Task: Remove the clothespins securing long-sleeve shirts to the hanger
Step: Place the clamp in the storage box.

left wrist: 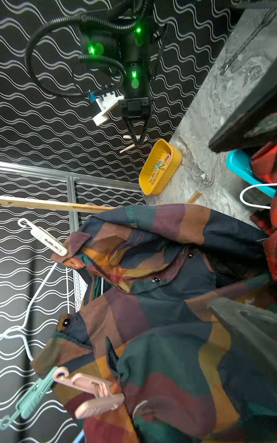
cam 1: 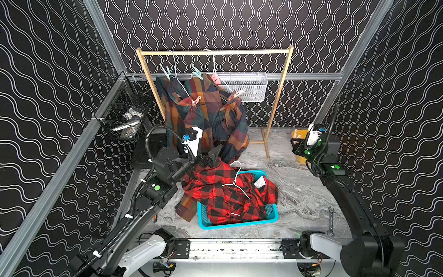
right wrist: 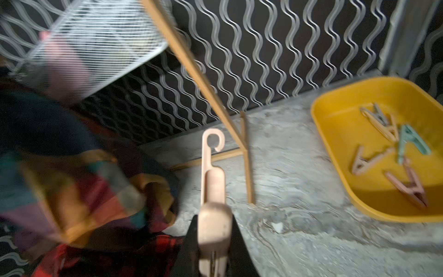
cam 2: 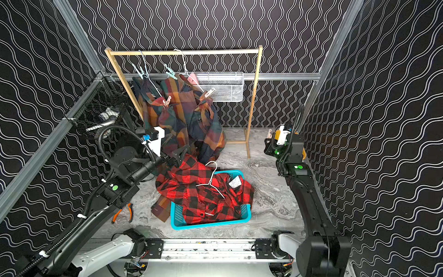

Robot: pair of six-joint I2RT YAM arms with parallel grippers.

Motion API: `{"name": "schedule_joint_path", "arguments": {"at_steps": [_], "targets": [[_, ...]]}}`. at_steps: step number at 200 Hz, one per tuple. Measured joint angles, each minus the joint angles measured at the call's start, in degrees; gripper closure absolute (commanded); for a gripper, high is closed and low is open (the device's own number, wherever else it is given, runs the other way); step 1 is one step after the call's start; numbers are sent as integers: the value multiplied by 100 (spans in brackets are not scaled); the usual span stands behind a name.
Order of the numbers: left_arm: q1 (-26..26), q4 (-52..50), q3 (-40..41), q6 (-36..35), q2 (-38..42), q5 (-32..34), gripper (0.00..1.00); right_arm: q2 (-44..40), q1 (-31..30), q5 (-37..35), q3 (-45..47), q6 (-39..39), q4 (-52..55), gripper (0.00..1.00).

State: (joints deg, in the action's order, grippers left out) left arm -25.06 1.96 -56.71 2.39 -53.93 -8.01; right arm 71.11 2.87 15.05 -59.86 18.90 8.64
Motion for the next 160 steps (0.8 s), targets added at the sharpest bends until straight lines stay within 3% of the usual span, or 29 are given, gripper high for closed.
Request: {"name": "schedule_joint_path", "arguments": {"at_steps": [33,90,137,160], "targets": [[9,-317,11,-125,52,225,1,1360,664,302,-588,188,-96,100],[24,-662,17,-286,70,396,1,3657,1023,358,-1934,407,-398,100],[31,-723,81,-376,33,461,1,4887,1285,129,-2726,553,-354,100],[35,-745,83,-387,-35,468,1,5163,1384,63,-2889,610,-284,64]]}}
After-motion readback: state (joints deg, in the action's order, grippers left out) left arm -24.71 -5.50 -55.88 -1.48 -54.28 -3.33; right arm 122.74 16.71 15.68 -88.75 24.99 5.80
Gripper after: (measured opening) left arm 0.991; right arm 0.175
